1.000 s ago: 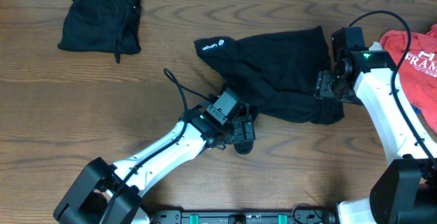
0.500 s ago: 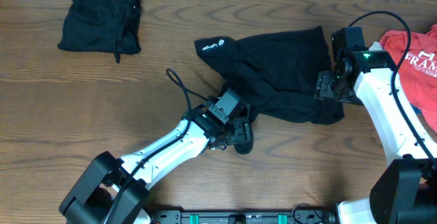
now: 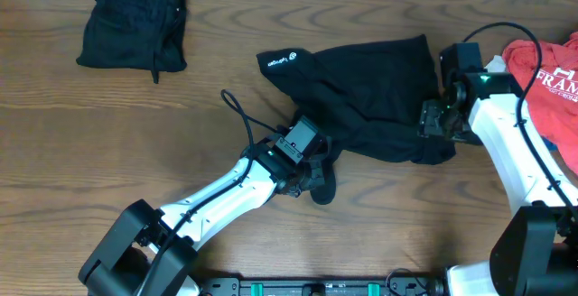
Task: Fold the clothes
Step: 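Stretch the pants between grippers, pulling left gripper left and right gripper right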
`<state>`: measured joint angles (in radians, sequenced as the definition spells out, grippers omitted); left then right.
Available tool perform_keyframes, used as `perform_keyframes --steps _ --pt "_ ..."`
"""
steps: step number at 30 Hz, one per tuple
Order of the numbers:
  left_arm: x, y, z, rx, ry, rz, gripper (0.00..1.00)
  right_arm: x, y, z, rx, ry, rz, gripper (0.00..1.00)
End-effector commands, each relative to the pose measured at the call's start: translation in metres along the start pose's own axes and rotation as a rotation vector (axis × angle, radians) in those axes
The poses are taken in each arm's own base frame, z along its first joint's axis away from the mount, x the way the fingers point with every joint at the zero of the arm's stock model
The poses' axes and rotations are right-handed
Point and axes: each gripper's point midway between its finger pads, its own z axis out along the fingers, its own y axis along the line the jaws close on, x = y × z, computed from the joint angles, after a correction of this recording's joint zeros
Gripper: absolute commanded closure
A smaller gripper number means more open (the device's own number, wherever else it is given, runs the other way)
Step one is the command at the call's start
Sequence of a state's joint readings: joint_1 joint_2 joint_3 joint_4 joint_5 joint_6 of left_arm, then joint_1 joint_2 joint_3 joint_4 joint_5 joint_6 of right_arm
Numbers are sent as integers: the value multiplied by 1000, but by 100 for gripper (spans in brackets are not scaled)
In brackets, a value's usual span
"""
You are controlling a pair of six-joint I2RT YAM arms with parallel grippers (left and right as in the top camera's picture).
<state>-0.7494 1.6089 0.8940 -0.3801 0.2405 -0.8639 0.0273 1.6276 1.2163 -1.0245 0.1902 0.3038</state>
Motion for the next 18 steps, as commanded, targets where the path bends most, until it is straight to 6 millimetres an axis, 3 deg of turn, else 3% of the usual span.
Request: perform_keyframes --steps 1,7,12,18 --pt "2 1 2 -4 7 13 91 4 -6 3 -45 21 53 21" --pt "3 3 2 -12 13 16 91 19 -10 22 -83 71 85 20" --pt "4 4 2 -15 16 23 91 25 11 43 -204 54 62 20" --pt "6 6 2 -24 23 22 91 29 17 56 -235 38 64 21"
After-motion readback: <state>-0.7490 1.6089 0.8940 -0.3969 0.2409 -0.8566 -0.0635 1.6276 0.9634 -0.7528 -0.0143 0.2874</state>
